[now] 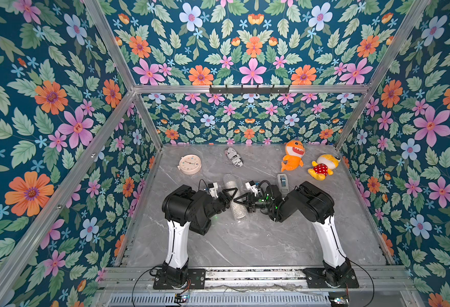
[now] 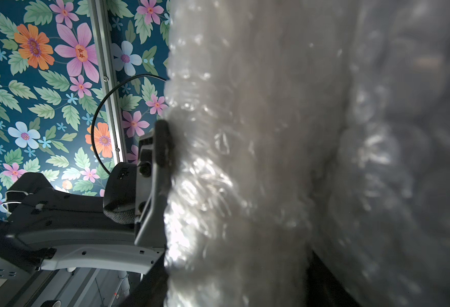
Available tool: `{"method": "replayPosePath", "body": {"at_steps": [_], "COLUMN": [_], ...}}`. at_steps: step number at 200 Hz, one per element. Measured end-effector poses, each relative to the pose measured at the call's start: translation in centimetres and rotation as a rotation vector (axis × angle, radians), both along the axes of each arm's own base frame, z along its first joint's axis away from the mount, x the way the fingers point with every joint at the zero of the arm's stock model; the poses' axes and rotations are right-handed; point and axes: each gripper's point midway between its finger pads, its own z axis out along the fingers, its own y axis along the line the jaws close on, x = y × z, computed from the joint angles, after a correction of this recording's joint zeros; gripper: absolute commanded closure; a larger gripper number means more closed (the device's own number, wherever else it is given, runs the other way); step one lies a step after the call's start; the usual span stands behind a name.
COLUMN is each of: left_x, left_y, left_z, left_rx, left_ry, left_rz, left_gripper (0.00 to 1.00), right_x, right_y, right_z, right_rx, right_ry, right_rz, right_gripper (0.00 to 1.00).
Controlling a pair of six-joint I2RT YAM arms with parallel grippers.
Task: Wrap vases in bubble wrap
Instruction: Wrap the vase in bubble wrap.
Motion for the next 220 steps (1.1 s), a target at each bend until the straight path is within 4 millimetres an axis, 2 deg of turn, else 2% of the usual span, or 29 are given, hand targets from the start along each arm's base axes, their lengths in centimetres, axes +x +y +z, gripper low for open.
{"method": "replayPosePath", "body": {"at_steps": [14, 38, 62, 83, 102, 122, 133, 157, 193, 220], "left_x": [-0.2, -0.8, -1.0, -1.4, -1.7, -1.7, -1.6, -1.7, -2.0, -2.2], "left_y": [0.0, -0.1, 0.3, 0.3, 0.3, -0.1, -0.3, -0.7, -0.8, -0.8], "left_z": [0.2, 0.8, 0.0, -0.8, -1.0, -0.5, -0.1, 0.6, 0.2, -0.2], "left_rx": [0.000, 0.015, 0.070, 0.109, 0.123, 0.120, 0.115, 0.110, 0.108, 0.096], "left_ry": [-0.003, -0.031, -0.020, -0.003, -0.001, -0.011, -0.026, -0.050, -0.043, -0.021], "left_rz": [-0.004, -0.029, -0.027, -0.040, -0.054, -0.075, -0.087, -0.109, -0.127, -0.132], "left_gripper": [0.52, 0.55, 0.56, 0.57, 0.58, 0.58, 0.58, 0.58, 0.59, 0.60], "right_x": [-0.2, -0.6, -0.2, -0.2, 0.1, 1.7, 2.7, 3.7, 3.9, 3.6], "right_y": [-0.1, -1.2, -3.3, -4.4, -5.5, -6.8, -7.2, -7.0, -6.0, -5.1], "right_z": [0.2, 0.9, 1.3, 1.5, 1.5, 0.8, 0.0, -1.7, -2.0, -1.8], "right_rx": [-0.011, -0.059, -0.135, -0.216, -0.296, -0.368, -0.389, -0.401, -0.354, -0.311], "right_ry": [-0.002, -0.010, -0.039, -0.073, -0.118, -0.147, -0.142, -0.114, -0.107, -0.096], "right_rz": [0.004, 0.002, -0.041, -0.057, -0.083, -0.126, -0.137, -0.123, -0.084, -0.059], "right_gripper": [0.35, 0.25, 0.23, 0.22, 0.28, 0.45, 0.50, 0.50, 0.45, 0.55]}}
